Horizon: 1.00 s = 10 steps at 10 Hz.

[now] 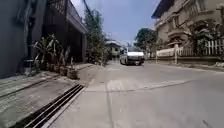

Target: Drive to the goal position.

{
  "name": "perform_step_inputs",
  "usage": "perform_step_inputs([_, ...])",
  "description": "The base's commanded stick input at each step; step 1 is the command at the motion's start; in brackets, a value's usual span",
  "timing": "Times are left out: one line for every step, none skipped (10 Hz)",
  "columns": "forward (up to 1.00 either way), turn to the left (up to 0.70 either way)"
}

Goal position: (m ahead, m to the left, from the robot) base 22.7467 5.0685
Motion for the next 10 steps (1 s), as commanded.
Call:
perform_step_inputs([1.00,-0.01])
perform_step_inputs([1.00,-0.09])
perform_step_inputs([1.00,-0.26])
perform_step_inputs([1.00,-0.40])
perform_step_inputs([1.00,-0.40])
perform_step_inputs([1.00,-0.23])
perform_step_inputs([1.00,-0.02])
perform_step_inputs([1.00,0.00])
perform_step_inputs([1.00,0.00])
perform_step_inputs([1.00,0.00])
